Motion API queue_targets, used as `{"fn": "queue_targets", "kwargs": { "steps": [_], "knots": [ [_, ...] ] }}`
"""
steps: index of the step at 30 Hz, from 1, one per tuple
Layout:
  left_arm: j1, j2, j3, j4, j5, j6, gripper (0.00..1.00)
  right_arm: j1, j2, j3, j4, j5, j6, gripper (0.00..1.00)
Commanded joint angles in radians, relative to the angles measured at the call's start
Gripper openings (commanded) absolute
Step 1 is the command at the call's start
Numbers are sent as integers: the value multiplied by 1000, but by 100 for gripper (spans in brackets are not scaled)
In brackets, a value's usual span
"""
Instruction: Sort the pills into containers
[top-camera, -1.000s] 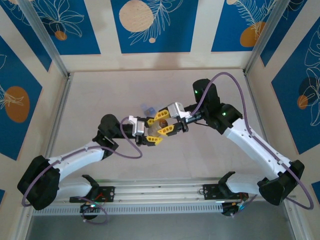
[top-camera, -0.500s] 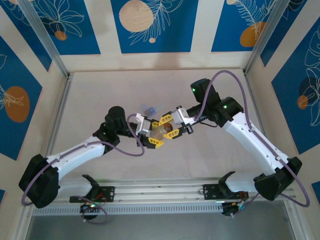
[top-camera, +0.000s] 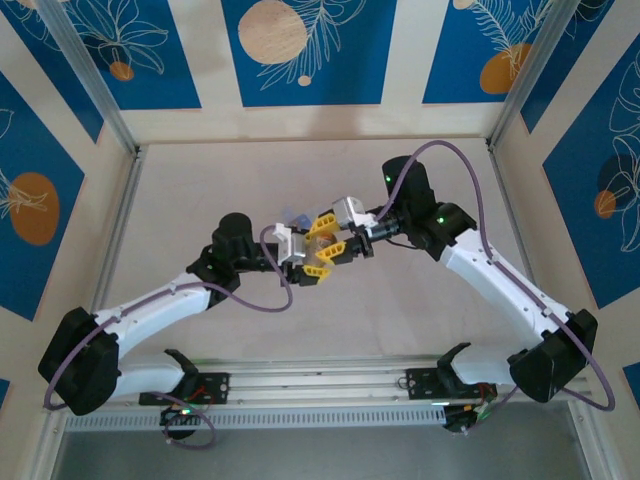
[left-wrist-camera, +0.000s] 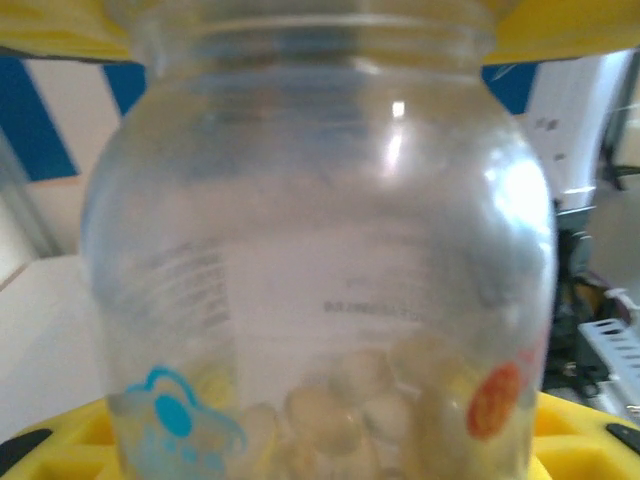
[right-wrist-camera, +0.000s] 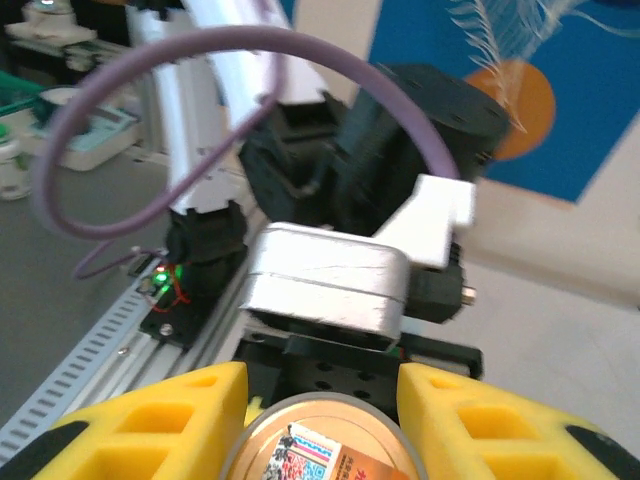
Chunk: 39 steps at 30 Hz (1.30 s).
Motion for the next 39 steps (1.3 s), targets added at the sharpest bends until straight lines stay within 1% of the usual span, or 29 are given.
{"fn": "queue_targets", "kwargs": {
  "steps": [1, 4, 8, 13, 17, 23, 27, 32, 35, 37, 39],
  "knots": [
    [-6, -58, 69, 229, -223, 15, 0, 50, 48, -116, -66, 228, 239, 18],
    [-6, -66, 60, 227, -282, 35, 0, 47, 38, -127, -49, 291, 321, 18],
    [-7, -78, 31, 265, -351, 45, 0, 44, 35, -135, -35, 359, 408, 15],
    [-8, -76, 4, 319, -350, 43, 0, 31, 34, -144, 7, 419, 539, 13],
    [-10, -77, -23, 374, -377, 47, 0, 30, 34, -127, 21, 507, 673, 11],
    [-15, -65, -41, 424, -430, 59, 0, 51, 28, -136, 70, 731, 960, 12],
    [-18, -50, -48, 446, -452, 59, 0, 82, 27, -123, 66, 867, 1064, 12],
    [-21, -45, -46, 433, -484, 62, 0, 121, 32, -105, 72, 953, 1106, 15],
    [-24, -41, -42, 406, -516, 61, 0, 138, 33, -98, 71, 1030, 1147, 20],
    [-29, -36, -37, 386, -542, 55, 0, 152, 30, -110, 93, 1076, 1167, 22],
    [-35, -30, -29, 357, -569, 59, 0, 165, 31, -119, 116, 1125, 1186, 26]
  ]
}}
